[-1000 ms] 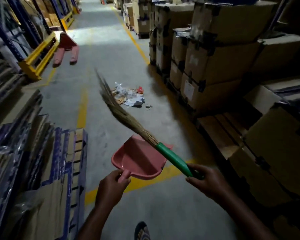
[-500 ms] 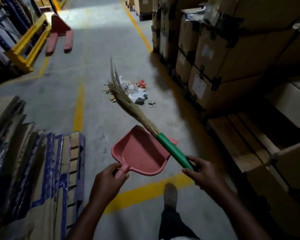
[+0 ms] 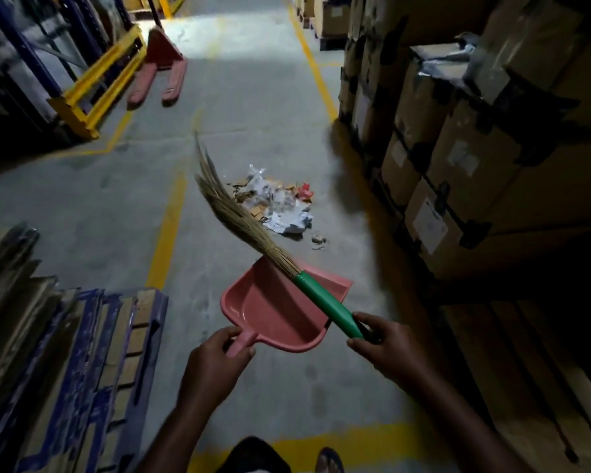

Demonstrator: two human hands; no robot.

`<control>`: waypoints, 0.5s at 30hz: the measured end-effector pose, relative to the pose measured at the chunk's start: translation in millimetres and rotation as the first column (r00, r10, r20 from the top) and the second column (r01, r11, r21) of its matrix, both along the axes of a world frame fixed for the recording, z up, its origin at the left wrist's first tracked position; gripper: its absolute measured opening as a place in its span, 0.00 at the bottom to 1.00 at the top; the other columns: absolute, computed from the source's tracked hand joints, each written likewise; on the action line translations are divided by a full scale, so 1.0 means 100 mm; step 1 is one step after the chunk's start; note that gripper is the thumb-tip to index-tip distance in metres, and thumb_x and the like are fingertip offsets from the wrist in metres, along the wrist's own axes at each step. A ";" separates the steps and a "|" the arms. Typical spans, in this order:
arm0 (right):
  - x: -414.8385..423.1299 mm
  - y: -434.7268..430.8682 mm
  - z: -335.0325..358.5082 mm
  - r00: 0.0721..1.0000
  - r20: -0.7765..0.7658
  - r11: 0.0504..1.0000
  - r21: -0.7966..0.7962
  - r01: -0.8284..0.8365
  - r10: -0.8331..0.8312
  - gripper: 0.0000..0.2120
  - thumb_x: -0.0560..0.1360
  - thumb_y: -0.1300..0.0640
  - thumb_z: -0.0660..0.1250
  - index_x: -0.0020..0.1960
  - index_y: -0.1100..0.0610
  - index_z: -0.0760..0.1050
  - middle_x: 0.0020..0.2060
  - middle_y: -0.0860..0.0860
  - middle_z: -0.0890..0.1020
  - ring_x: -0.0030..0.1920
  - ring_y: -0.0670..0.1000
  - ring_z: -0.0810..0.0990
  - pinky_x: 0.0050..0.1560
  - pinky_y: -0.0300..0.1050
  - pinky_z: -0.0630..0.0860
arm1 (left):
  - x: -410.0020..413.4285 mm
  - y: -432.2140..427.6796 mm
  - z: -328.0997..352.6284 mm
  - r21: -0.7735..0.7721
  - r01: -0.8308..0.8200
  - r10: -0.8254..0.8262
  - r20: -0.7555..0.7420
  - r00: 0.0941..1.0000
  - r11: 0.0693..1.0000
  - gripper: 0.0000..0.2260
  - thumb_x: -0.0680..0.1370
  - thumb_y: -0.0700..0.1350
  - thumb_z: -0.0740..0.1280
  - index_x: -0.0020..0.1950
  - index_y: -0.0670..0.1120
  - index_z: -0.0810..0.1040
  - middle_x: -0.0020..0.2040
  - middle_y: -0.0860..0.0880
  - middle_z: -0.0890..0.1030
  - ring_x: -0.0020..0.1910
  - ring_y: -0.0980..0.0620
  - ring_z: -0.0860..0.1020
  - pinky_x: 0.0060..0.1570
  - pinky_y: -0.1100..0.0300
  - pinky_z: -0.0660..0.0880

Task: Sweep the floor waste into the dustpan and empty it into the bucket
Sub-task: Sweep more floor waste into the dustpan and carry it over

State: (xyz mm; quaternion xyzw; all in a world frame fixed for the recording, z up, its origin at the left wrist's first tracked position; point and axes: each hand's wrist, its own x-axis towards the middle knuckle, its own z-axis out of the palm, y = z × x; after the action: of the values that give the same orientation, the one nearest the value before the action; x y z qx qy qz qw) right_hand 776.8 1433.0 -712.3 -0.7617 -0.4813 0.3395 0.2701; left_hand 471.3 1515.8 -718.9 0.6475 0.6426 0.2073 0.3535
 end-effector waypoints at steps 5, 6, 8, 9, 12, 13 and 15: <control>0.17 0.83 -0.07 0.999 0.002 0.999 -0.028 -0.040 0.040 0.25 0.70 0.47 0.76 0.65 0.43 0.77 0.43 0.43 0.82 0.28 0.35 0.76 0.37 0.37 0.72 | 0.17 0.77 -0.12 -0.022 -0.017 0.018 0.013 1.000 1.000 0.18 0.71 0.52 0.77 0.59 0.51 0.81 0.47 0.53 0.83 0.46 0.55 0.80 0.42 0.59 0.74; 0.20 1.01 -0.08 0.998 0.024 0.998 -0.032 -0.051 0.052 0.25 0.70 0.46 0.76 0.65 0.43 0.77 0.44 0.43 0.82 0.30 0.36 0.77 0.38 0.38 0.74 | 0.20 0.96 -0.14 -0.022 -0.016 0.017 0.013 1.000 1.000 0.17 0.71 0.52 0.77 0.59 0.52 0.82 0.47 0.54 0.83 0.45 0.56 0.80 0.41 0.59 0.73; 0.27 1.37 -0.10 0.996 0.065 0.997 -0.046 -0.065 0.068 0.24 0.70 0.46 0.75 0.65 0.43 0.77 0.46 0.44 0.83 0.36 0.38 0.79 0.43 0.41 0.77 | 0.28 1.35 -0.21 -0.025 -0.008 0.008 0.020 1.000 1.000 0.16 0.71 0.51 0.77 0.58 0.52 0.82 0.45 0.55 0.83 0.43 0.57 0.80 0.40 0.60 0.73; 0.31 1.56 -0.12 0.995 0.075 0.996 -0.058 -0.061 0.065 0.24 0.70 0.45 0.75 0.66 0.43 0.77 0.48 0.44 0.84 0.39 0.39 0.80 0.45 0.41 0.78 | 0.32 1.56 -0.24 -0.034 -0.005 0.006 0.028 1.000 0.999 0.16 0.71 0.51 0.77 0.57 0.53 0.82 0.44 0.56 0.83 0.43 0.58 0.80 0.40 0.60 0.74; 0.39 2.08 -0.15 0.996 0.085 0.995 -0.099 -0.016 0.025 0.24 0.70 0.46 0.75 0.65 0.43 0.77 0.49 0.44 0.84 0.37 0.39 0.78 0.44 0.42 0.78 | 0.44 2.20 -0.32 -0.079 0.025 -0.022 0.033 0.999 0.997 0.15 0.71 0.51 0.76 0.57 0.53 0.82 0.44 0.56 0.83 0.42 0.58 0.80 0.41 0.59 0.76; 0.41 2.25 -0.15 0.997 0.080 0.993 -0.115 0.002 0.007 0.23 0.71 0.46 0.75 0.65 0.43 0.77 0.47 0.44 0.83 0.34 0.38 0.77 0.41 0.41 0.77 | 0.47 2.40 -0.35 -0.092 0.038 -0.036 0.025 0.999 0.995 0.15 0.71 0.52 0.76 0.56 0.53 0.82 0.44 0.56 0.83 0.42 0.57 0.80 0.42 0.58 0.77; 0.43 2.59 -0.16 0.998 0.060 0.989 -0.141 0.039 -0.030 0.22 0.72 0.46 0.74 0.65 0.41 0.76 0.43 0.42 0.82 0.29 0.38 0.74 0.35 0.38 0.73 | 0.55 2.78 -0.38 -0.105 0.063 -0.062 0.014 0.998 0.992 0.14 0.71 0.53 0.76 0.56 0.54 0.82 0.44 0.56 0.83 0.43 0.55 0.80 0.43 0.58 0.77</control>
State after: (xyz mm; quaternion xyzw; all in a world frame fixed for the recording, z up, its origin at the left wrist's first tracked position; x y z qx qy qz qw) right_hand 819.6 1691.7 -728.1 -0.7967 -0.4503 0.3459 0.2069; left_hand 526.0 1793.7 -756.6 0.6464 0.6302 0.1654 0.3970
